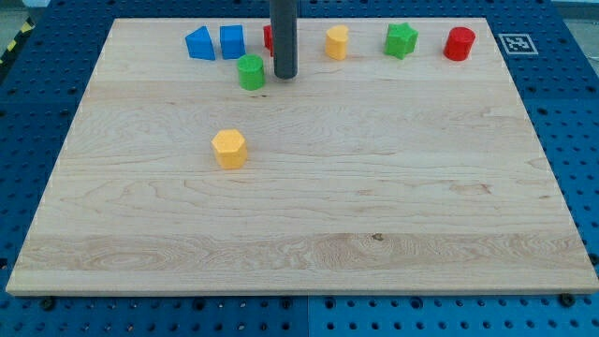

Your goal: Push the green circle below the blue triangle

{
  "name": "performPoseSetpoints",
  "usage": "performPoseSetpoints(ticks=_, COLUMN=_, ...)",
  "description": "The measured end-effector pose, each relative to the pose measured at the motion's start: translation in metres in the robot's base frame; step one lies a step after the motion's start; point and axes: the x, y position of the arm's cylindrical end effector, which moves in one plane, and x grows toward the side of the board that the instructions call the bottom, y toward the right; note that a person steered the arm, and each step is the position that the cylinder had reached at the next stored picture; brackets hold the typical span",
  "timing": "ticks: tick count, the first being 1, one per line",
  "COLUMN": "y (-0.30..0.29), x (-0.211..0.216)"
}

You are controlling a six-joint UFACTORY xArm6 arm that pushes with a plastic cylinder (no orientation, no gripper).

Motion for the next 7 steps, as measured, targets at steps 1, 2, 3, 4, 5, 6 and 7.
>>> performPoseSetpoints(ticks=1, y=0.002, x=0.000)
performPoseSetpoints(ticks=2, y=0.002, x=0.001)
performPoseSetpoints(ticks=3, y=0.002, x=0.027)
performPoseSetpoints(ticks=4, y=0.002, x=0.035)
performPoseSetpoints(ticks=5, y=0.002, x=0.022)
performPoseSetpoints(ticks=6, y=0.002, x=0.014)
performPoseSetpoints(ticks=7, y=0.002, x=0.014)
